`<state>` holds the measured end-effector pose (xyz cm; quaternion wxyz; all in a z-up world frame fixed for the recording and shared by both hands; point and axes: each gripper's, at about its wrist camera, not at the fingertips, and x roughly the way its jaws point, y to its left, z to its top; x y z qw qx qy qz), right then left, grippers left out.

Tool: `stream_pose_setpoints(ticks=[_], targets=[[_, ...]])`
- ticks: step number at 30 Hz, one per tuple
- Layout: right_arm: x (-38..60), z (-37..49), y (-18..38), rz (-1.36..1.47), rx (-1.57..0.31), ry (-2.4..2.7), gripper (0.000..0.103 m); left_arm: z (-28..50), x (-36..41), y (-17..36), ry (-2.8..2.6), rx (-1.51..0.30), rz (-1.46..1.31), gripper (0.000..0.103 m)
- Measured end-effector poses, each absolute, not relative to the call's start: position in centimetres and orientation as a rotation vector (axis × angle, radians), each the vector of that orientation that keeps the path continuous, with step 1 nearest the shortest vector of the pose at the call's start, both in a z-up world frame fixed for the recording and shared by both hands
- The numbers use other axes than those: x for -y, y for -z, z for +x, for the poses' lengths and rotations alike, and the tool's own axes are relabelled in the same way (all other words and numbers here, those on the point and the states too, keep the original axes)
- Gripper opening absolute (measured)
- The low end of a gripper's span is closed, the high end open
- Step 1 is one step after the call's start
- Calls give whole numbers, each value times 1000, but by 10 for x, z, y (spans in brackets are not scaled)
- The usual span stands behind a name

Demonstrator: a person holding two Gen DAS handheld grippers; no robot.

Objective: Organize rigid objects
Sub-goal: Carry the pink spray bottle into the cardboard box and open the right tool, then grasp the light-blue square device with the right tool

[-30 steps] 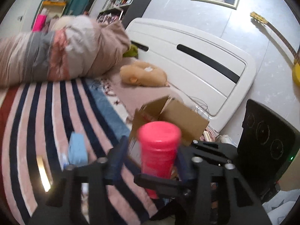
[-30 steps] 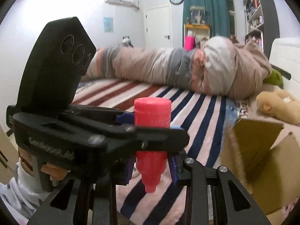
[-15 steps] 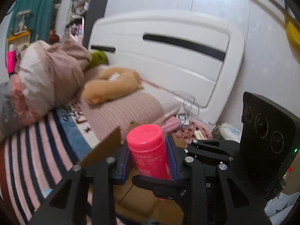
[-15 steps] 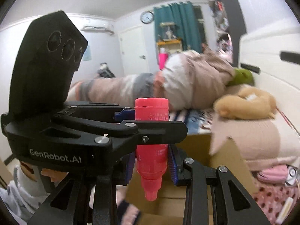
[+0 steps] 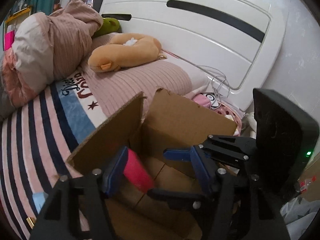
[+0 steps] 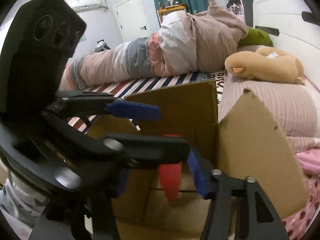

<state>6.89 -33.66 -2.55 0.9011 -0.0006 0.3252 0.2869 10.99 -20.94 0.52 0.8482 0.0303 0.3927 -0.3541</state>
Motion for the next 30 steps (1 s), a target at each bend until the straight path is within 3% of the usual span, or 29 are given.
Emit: stream_pose_setpoints(ticks=[6, 11, 13, 19, 26, 30], targets=[[334, 45, 5, -4, -610, -548, 56, 79, 174, -31, 722, -749, 7, 68], [306, 12, -27, -66, -504, -551, 97, 42, 117, -56, 582, -650, -6, 79], [284, -3, -39, -99, -443, -547, 103, 30, 92, -60, 519, -617, -3, 81], [209, -17, -45, -208, -409, -576, 103, 17, 1, -44, 353, -594, -59, 85], [130, -3, -2, -289, -554, -684, 103, 34, -74, 9, 289, -618, -108, 85], [103, 15, 35, -291, -681, -720, 92, 50, -90, 34, 311, -651, -132, 85]])
